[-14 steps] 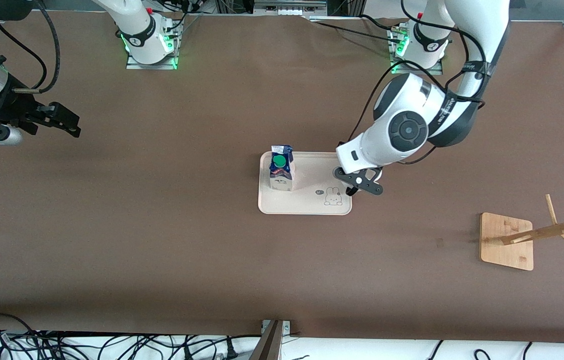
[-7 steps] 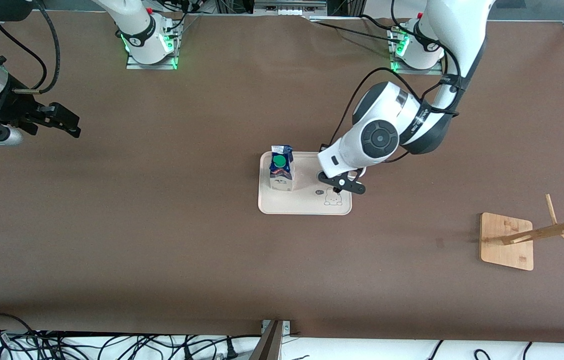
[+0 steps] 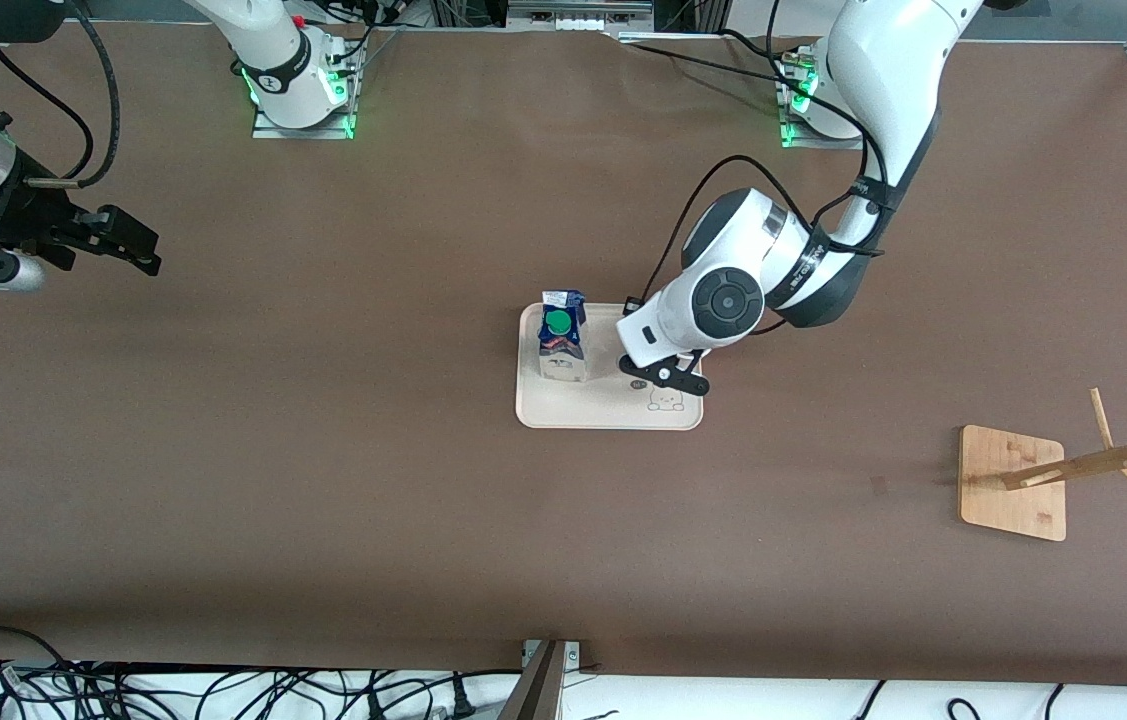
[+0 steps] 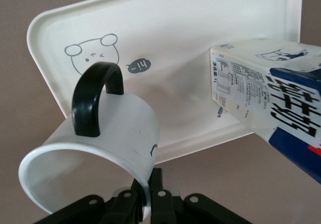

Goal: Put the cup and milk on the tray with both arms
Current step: 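Lower the mug onto the tray and open the left gripper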

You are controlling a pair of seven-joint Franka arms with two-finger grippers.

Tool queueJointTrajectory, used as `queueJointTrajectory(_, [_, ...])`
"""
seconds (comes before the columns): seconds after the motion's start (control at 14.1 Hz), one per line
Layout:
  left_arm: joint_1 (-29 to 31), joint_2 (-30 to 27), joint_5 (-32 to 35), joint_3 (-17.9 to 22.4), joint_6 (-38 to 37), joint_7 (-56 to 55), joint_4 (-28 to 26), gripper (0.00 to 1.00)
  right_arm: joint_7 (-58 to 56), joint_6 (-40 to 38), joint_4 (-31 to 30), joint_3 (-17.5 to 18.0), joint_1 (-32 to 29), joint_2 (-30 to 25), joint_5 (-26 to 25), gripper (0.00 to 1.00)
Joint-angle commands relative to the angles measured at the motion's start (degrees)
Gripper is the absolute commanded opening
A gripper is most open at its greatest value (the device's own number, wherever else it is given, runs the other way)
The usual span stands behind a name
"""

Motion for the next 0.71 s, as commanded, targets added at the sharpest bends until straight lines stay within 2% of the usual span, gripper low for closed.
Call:
queueJointTrajectory(0.0, [-0.1, 1.5, 1.0, -0.2, 0.6, -1.0, 2.1, 0.00, 0.0, 0.1, 0.6, 0.3, -0.5, 0.1, -0.4, 1.00])
queueJointTrajectory(0.64, [-0.5, 4.5, 1.0, 0.0, 4.7, -1.0, 2.3, 0.00, 0.0, 0.1, 0.6, -0.1, -0.5, 0.1, -0.3, 1.00])
